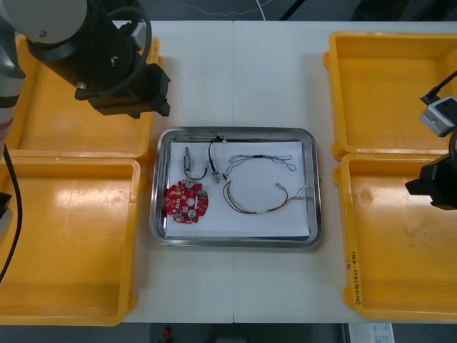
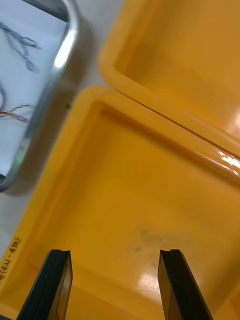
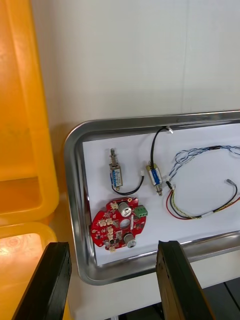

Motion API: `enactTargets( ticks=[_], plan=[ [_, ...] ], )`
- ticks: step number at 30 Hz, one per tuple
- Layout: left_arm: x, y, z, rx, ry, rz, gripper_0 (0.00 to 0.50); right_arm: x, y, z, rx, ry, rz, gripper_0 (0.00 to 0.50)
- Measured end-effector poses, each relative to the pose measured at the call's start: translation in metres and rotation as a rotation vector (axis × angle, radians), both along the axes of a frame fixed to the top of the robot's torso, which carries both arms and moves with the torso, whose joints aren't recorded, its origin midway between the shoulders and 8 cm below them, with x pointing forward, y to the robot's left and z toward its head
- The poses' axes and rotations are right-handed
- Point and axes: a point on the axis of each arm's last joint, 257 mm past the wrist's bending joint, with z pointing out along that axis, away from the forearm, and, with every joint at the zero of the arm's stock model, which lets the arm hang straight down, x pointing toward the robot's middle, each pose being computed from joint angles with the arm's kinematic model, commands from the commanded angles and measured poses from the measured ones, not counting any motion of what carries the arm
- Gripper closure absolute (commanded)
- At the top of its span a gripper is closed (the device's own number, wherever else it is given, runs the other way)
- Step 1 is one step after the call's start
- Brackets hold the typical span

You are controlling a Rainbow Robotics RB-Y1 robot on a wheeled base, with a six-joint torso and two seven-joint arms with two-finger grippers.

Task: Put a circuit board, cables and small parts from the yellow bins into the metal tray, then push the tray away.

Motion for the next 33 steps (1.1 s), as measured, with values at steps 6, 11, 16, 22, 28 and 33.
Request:
enactTargets(
  ticks=[6, 11, 16, 22, 28, 33],
  plan=[
    [-0.013, 0.033, -0.005, -0.008, -0.017, 0.032, 0.0, -0.001, 0.043, 0.003, -0.008, 0.008, 0.148, 0.0],
    [-0.024, 0.064, -0.016, 0.004, -0.004, 0.075, 0.0, -0.007, 0.079, -0.007, -0.061, 0.033, 0.285, 0.0],
    [-0.034, 0.095, -0.021, 0.01, -0.002, 0.123, 0.0, -0.014, 0.109, -0.022, -0.155, 0.053, 0.446, 0.0],
    [-0.049, 0.13, -0.027, 0.013, 0.007, 0.184, 0.0, -0.017, 0.15, -0.036, -0.237, 0.037, 0.575, 0.0],
    [-0.063, 0.165, -0.038, 0.0, 0.019, 0.242, 0.0, -0.015, 0.199, -0.054, -0.265, 0.014, 0.686, 0.0],
    [-0.072, 0.184, -0.046, 0.048, 0.011, 0.172, 0.0, -0.011, 0.225, -0.073, -0.343, -0.024, 0.812, 0.0]
  ],
)
